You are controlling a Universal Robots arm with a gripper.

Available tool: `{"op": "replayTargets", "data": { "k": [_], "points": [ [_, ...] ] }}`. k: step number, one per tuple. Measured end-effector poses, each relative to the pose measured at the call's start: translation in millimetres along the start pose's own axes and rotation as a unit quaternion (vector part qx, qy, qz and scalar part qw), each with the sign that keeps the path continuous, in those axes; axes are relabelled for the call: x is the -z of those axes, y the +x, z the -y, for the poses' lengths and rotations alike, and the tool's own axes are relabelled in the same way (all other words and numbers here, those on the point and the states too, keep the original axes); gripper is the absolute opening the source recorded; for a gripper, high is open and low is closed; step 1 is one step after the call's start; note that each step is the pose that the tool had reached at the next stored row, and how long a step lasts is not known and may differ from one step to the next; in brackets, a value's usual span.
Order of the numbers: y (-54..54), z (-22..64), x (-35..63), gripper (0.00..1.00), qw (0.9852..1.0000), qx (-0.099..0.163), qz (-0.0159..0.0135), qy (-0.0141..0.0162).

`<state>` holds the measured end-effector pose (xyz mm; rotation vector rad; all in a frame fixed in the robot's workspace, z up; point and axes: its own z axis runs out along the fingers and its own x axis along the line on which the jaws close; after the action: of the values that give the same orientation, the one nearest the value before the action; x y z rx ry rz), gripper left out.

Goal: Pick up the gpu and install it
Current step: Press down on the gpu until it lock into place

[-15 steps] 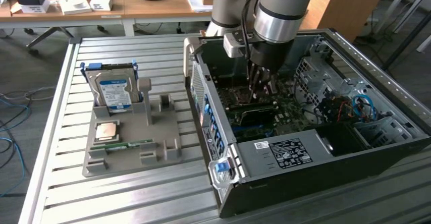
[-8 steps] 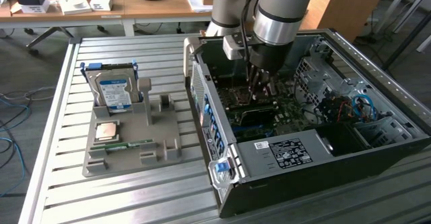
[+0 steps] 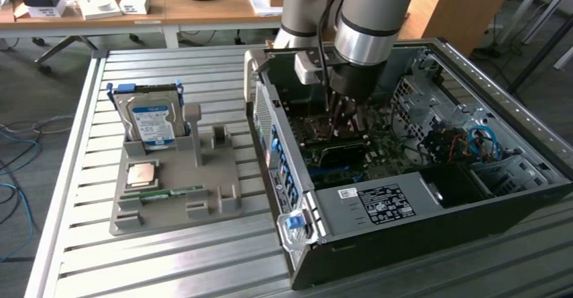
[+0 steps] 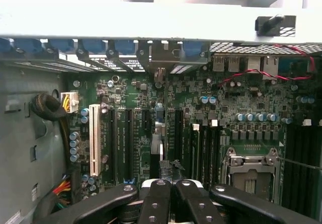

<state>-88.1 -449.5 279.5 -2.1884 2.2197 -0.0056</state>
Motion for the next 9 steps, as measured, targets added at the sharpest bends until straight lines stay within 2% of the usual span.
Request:
{"op": "replayTargets", "data": {
  "k": [9],
  "points": [
    [0.0, -0.2, -4.4, 0.11, 1.0000, 0.000, 0.0000, 0.0000]
  ]
}}
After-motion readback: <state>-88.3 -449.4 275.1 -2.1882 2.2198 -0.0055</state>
